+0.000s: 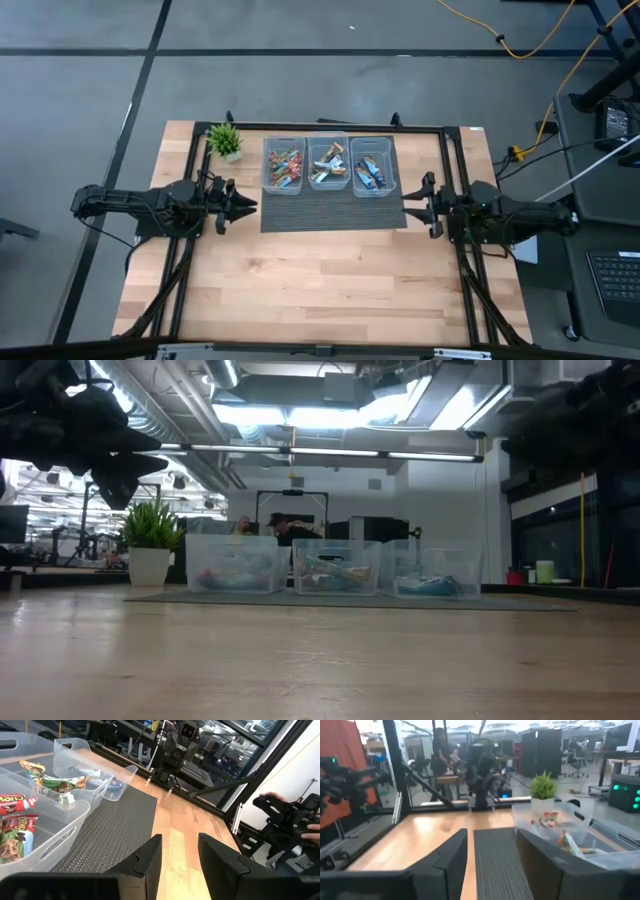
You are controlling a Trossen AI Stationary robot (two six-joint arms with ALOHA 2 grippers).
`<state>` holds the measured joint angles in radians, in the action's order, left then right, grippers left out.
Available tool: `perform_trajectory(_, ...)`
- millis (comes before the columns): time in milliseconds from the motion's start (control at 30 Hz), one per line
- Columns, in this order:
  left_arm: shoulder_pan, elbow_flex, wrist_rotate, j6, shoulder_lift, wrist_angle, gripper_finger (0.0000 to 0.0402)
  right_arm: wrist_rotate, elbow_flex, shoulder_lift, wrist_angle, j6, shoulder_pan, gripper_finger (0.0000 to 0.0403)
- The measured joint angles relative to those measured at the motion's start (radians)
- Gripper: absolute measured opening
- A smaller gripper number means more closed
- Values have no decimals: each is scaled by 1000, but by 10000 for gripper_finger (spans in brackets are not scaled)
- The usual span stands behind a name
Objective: Pick and place Granola Bars by type
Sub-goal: Return to Home Position
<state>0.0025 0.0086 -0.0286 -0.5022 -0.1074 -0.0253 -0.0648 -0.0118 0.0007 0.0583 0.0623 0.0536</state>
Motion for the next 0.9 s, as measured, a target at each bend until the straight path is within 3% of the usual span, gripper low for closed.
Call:
perform_trajectory(567, 0, 0, -5, 7, -2, 0, 120, -8, 4, 5, -31, -18, -2, 174)
perform_trajectory(733, 0, 0, 5, 345, -26, 13, 120, -8, 4, 5, -31, -18, -2, 174)
perform_trajectory(900, 2, 0, -29, 525, -34, 7, 120, -8, 4, 5, -31, -18, -2, 174)
